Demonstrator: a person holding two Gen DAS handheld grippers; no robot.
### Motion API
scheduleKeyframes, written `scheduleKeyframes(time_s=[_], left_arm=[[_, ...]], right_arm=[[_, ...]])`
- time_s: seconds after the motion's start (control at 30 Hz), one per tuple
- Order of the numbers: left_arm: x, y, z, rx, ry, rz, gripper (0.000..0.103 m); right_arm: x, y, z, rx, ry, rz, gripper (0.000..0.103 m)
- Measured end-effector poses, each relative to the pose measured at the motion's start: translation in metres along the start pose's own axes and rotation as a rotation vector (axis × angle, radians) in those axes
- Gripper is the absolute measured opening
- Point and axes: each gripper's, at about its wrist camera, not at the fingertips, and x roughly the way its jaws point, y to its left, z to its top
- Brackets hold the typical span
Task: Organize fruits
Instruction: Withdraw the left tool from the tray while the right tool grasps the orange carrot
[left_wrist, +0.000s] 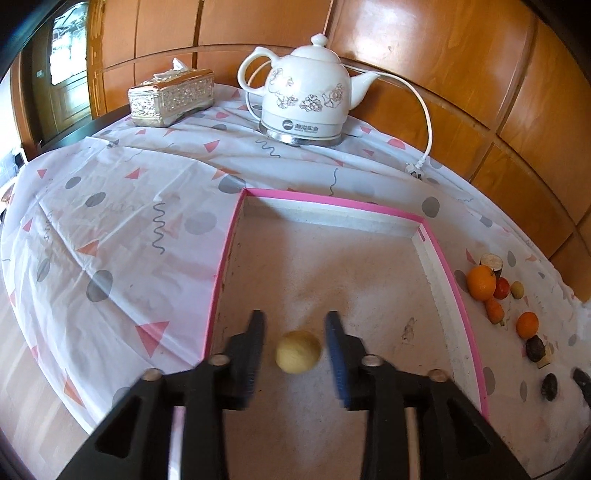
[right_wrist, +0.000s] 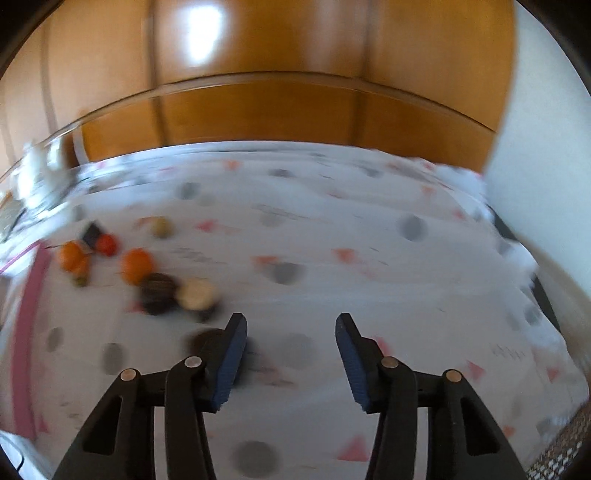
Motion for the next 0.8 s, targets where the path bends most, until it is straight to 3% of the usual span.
scheduleKeyframes(time_s=[0.43,0.8], left_arm=[[-0.027,0.015,-0.012,-0.056,-0.029,0.026,0.042],[-0.038,0.025,-0.021,-0.081,-0.024,0.038,0.047]], right_arm=[[0.024,0.123,0.022,-0.197,0.064,0.29,0.051],[0.055,0.198,0.046,-0.319,0.092,0.343,0.051]])
